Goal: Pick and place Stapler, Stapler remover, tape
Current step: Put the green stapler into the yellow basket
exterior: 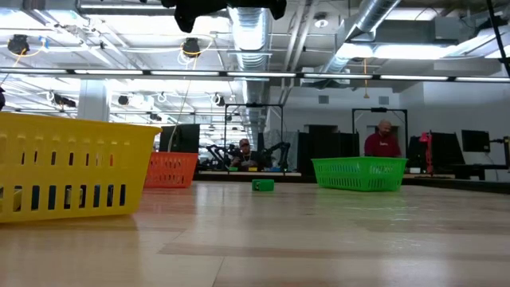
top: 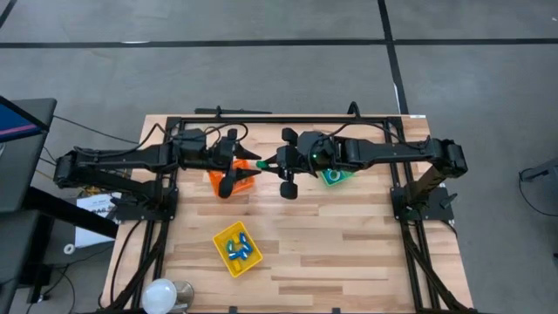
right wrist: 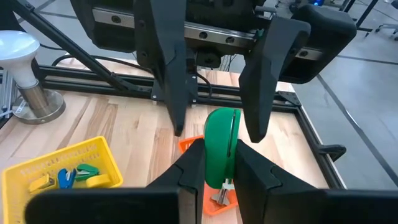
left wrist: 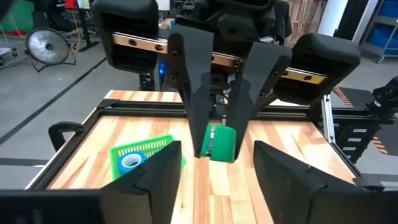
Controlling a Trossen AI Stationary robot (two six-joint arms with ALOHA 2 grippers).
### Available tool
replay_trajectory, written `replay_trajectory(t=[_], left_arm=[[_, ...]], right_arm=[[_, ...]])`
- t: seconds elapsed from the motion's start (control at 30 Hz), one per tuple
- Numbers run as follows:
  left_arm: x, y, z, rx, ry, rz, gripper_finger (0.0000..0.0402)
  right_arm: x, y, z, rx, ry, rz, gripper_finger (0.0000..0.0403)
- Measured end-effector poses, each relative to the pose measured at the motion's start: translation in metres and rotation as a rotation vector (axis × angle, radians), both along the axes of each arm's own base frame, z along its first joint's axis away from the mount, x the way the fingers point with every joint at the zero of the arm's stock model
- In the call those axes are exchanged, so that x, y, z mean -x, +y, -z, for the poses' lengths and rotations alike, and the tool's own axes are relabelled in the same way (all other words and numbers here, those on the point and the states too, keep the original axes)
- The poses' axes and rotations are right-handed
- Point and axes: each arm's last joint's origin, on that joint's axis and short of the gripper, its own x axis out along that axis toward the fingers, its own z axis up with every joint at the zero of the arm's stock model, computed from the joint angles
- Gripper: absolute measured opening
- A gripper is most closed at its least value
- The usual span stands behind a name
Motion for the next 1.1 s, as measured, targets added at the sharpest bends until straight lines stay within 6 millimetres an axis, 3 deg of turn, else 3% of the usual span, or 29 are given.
replay_trajectory(t=[0.63,1.1], left_arm=[[-0.0003,-0.0005,-0.0022,0.000,-0.023,0.022,0.0091],[-0.0001,-0.0006,-0.0021,0.001,-0.021,0.024,0.0062]], right_arm=[[0.0000,0.0001,0.0000,-0.001,0.000,-0.002,0.0053],[0.0001,0.0001,0.0002,-0.001,0.002,-0.002,0.0056]])
